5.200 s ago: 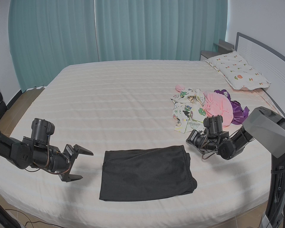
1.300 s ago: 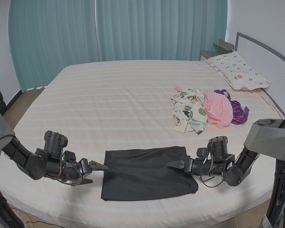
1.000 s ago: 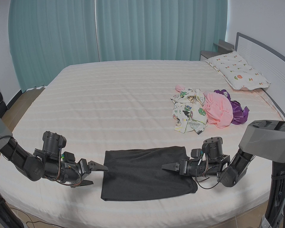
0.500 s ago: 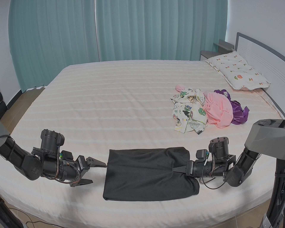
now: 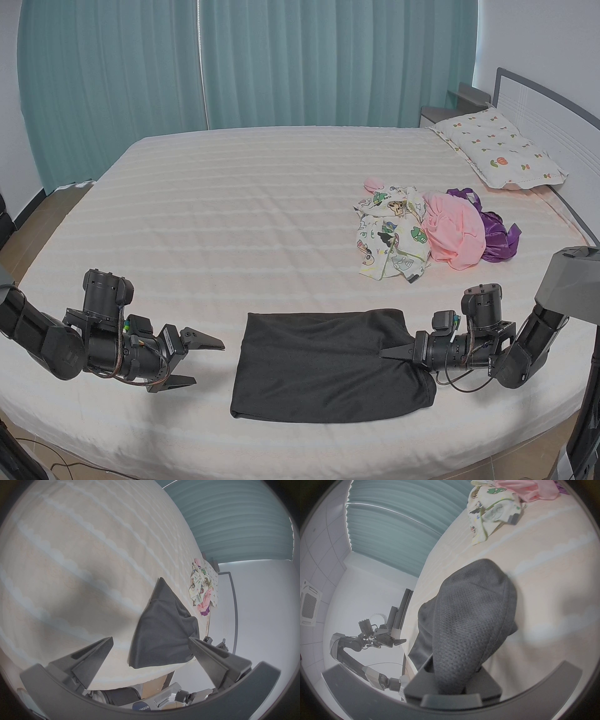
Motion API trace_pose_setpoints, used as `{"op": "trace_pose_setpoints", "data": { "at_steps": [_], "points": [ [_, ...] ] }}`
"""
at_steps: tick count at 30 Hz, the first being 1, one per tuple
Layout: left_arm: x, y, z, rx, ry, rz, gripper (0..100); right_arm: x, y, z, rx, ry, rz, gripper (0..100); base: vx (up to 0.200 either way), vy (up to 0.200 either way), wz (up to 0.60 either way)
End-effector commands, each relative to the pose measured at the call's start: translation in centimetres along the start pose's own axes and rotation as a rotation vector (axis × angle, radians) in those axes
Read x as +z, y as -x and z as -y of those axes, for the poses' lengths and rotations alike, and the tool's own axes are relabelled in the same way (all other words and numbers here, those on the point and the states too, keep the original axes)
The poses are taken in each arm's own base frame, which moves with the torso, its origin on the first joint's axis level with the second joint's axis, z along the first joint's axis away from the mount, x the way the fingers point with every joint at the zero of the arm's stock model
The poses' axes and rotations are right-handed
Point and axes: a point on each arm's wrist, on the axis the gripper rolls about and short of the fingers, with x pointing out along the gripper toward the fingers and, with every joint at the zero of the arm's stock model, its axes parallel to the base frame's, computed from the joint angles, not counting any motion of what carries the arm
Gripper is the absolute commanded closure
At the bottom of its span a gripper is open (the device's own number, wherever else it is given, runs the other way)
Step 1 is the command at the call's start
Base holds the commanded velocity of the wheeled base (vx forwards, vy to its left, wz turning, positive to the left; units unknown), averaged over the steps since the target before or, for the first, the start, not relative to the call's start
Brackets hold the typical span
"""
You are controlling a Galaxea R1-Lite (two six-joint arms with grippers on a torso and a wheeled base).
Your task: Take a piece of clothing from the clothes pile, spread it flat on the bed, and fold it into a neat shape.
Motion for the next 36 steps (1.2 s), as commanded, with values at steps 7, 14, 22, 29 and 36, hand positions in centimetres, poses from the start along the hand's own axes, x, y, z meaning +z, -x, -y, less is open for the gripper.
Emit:
{"op": "trace_pose_setpoints", "data": {
  "at_steps": [7,14,22,29,36],
  "points": [
    [-0.6,-0.1,0.5,-0.006,-0.012,-0.02,0,-0.2,2.2,0.8,-0.03,-0.033,0.023,100,0.0,-0.2,0.0],
    [-1.0,-0.3,0.9,-0.012,-0.012,-0.032,0,-0.2,4.1,1.5,-0.063,-0.067,0.055,100,0.0,-0.2,0.0],
    [-1.1,-0.4,1.0,-0.012,-0.009,-0.035,0,0.2,5.3,1.8,-0.06,-0.07,0.08,100,0.0,-0.2,0.0],
    [-1.2,-0.4,1.0,-0.01,-0.011,-0.041,0,0.0,5.6,1.9,-0.069,-0.074,0.083,100,0.0,-0.2,0.0],
    [-1.4,-0.5,1.0,-0.008,-0.011,-0.048,0,-0.1,5.6,2.0,-0.076,-0.076,0.081,100,0.0,-0.2,0.0]
  ]
}}
